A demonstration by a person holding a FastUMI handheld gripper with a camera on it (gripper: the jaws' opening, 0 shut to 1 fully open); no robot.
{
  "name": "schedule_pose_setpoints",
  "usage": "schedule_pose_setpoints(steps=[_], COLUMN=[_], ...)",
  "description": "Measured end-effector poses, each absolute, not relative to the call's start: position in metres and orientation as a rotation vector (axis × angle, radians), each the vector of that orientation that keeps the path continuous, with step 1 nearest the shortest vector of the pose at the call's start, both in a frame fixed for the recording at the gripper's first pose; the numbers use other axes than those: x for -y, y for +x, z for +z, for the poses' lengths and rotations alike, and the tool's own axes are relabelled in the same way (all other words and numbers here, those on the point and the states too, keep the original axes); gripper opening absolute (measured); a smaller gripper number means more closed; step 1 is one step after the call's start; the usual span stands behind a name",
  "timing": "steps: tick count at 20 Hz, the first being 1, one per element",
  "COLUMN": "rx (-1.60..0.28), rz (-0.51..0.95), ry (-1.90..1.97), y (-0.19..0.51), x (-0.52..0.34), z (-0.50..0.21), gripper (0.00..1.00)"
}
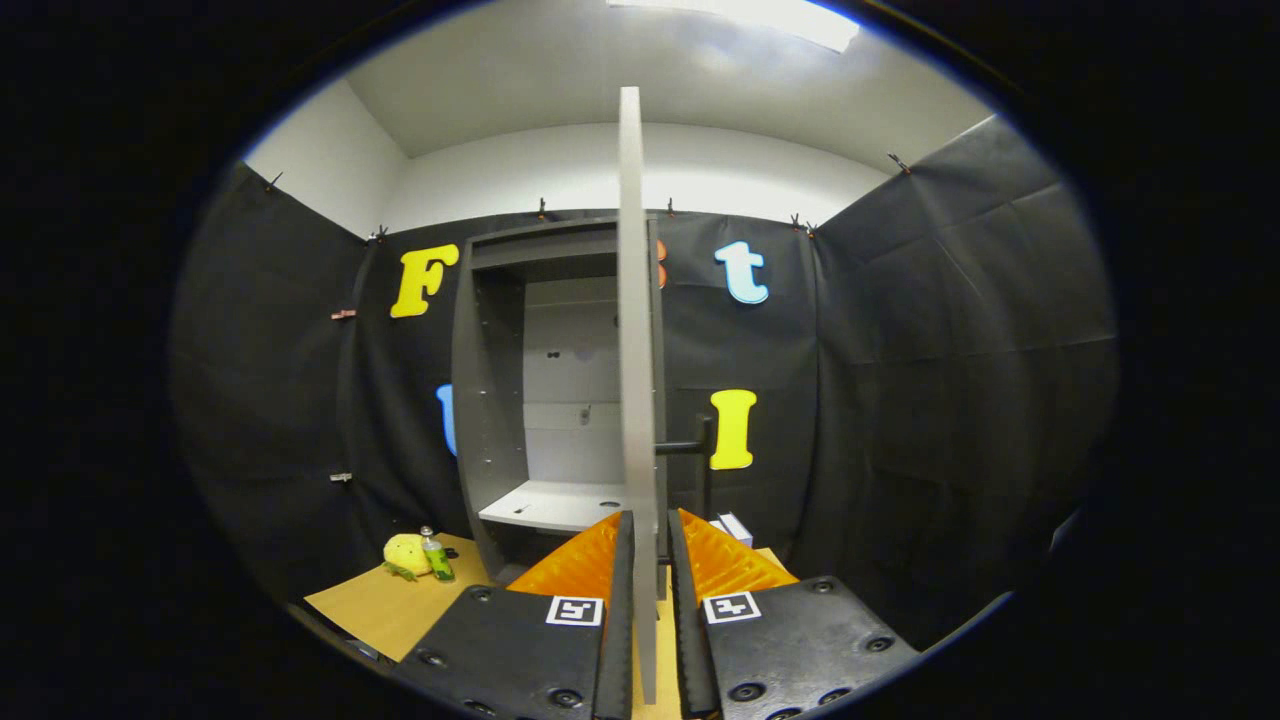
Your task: Open the shoe cabinet door, grab the shoes and put them into the shoe cabinet, then close the shoe cabinet door.
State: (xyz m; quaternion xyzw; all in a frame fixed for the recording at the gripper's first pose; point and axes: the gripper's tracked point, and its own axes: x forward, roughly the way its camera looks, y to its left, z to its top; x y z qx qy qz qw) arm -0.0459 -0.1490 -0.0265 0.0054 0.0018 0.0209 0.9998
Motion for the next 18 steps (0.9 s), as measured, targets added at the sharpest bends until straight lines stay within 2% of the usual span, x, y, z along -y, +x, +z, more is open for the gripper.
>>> schedule_pose_setpoints(steps=[4, 9, 13, 18], rx=[-0.032, -0.136, -0.249, -0.455], rz=[0.115, 0.157, 0.146, 0.087], ry=[0.027, 0.065, 0.069, 0.091], y=[-0.046, -0.041, -0.037, -0.034], x=[0.090, 0.029, -0.003, -0.020], z=[-0.053, -0.120, -0.189, -0.311], gripper=[0.22, 0.22, 0.22, 0.22])
